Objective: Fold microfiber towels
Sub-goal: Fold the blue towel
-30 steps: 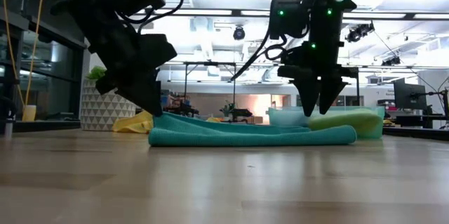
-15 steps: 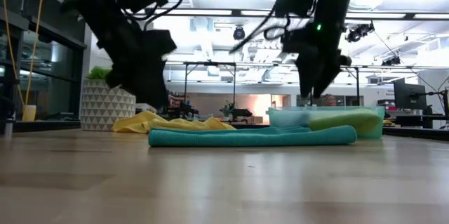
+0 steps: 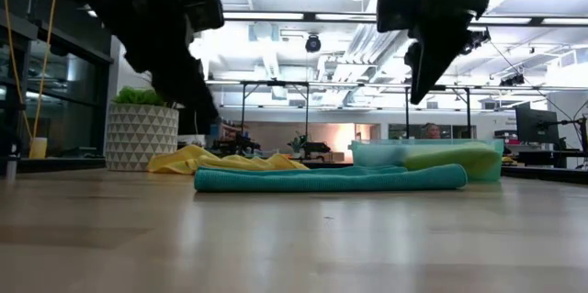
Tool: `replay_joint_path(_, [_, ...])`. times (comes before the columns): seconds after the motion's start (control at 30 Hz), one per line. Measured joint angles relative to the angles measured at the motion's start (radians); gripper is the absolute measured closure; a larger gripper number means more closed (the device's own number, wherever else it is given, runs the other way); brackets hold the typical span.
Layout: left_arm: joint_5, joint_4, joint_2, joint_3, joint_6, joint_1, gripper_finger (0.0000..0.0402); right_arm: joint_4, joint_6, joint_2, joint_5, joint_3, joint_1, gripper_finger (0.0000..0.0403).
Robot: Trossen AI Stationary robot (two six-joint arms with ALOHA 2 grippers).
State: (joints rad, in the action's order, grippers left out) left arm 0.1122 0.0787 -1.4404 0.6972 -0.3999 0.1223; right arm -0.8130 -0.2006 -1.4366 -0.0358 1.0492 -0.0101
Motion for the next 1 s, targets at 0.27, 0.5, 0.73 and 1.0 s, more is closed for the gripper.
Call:
replay_joint_path(0.27, [0.069, -0.081, -0.190, 0.001, -0.014, 0.061, 0.0220, 0.025, 0.000, -0.003, 0.029, 0.000, -0.003, 0.0190])
replay_joint_path(0.5, [0.146, -0.104, -0.277, 0.005, -0.016, 0.073, 0.0221, 0.033, 0.017, -0.003, 0.042, 0.000, -0.003, 0.0190])
replay_joint_path(0.73, [0.174, -0.048, -0.264, 0.004, 0.059, 0.090, 0.0270, 0.031, 0.185, -0.026, 0.017, 0.000, 0.007, 0.0190])
replay_joint_path(1.0, [0.175, 0.096, -0.241, 0.006, 0.153, 0.104, 0.0391, 0.036, 0.340, -0.169, -0.025, -0.001, 0.054, 0.0190])
